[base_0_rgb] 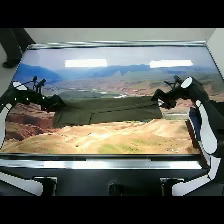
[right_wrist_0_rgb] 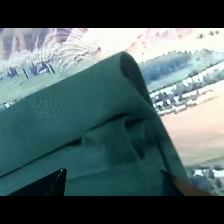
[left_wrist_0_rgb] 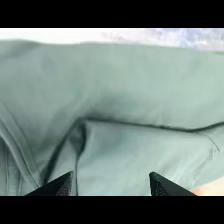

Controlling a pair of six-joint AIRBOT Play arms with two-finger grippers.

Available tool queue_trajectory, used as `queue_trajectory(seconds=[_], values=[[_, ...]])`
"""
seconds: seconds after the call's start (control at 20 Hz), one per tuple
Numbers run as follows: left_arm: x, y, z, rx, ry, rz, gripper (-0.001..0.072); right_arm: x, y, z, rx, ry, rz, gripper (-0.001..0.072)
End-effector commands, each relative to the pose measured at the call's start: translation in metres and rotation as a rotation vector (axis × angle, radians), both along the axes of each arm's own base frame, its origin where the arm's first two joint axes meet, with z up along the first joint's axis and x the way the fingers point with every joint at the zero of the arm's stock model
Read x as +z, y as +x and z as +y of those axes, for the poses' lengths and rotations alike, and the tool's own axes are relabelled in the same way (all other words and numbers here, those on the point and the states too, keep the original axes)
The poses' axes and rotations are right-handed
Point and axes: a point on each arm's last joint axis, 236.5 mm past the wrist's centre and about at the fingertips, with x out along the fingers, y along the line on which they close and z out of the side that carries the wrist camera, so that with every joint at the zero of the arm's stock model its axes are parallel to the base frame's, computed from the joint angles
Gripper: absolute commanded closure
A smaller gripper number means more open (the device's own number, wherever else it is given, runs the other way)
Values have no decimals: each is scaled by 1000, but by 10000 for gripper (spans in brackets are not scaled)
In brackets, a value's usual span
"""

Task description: Fold the shirts.

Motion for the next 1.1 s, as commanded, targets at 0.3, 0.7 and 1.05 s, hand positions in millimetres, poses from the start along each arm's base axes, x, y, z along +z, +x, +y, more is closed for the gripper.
queue_trajectory(seconds=[0.3,0.7,1.05], values=[[88,8,-31,-66,-29,-195,183,-34,-31,7,52,135,168,16],[107,-8,-112,-230,-54,-254,673,10,-21,47,112,211,66,672],[44,-31,-296,-247,-290,-200,672,203,-52,99,263,216,-321,673]])
